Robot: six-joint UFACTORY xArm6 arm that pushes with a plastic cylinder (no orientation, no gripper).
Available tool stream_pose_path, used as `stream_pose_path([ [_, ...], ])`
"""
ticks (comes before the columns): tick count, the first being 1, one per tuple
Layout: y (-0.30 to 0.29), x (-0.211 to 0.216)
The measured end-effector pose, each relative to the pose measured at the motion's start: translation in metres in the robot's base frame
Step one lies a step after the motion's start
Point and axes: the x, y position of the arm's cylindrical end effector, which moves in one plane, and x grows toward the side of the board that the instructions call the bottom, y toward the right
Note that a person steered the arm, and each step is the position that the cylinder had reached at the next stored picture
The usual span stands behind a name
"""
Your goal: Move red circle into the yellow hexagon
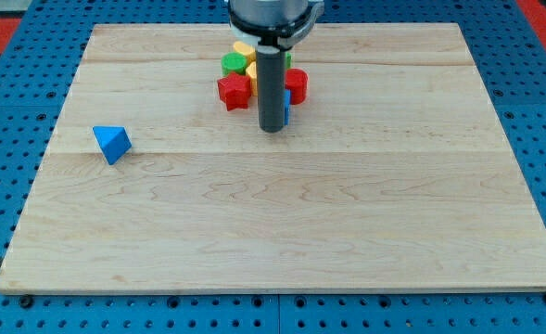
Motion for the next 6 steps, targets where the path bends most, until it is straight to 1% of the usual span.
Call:
stream_pose_path([
  [1,0.026,-0.003],
  [2,0.086,-0.005],
  [3,0.114,-0.037],
  [4,0.078,-0.055],
  [6,0.027,-0.055],
])
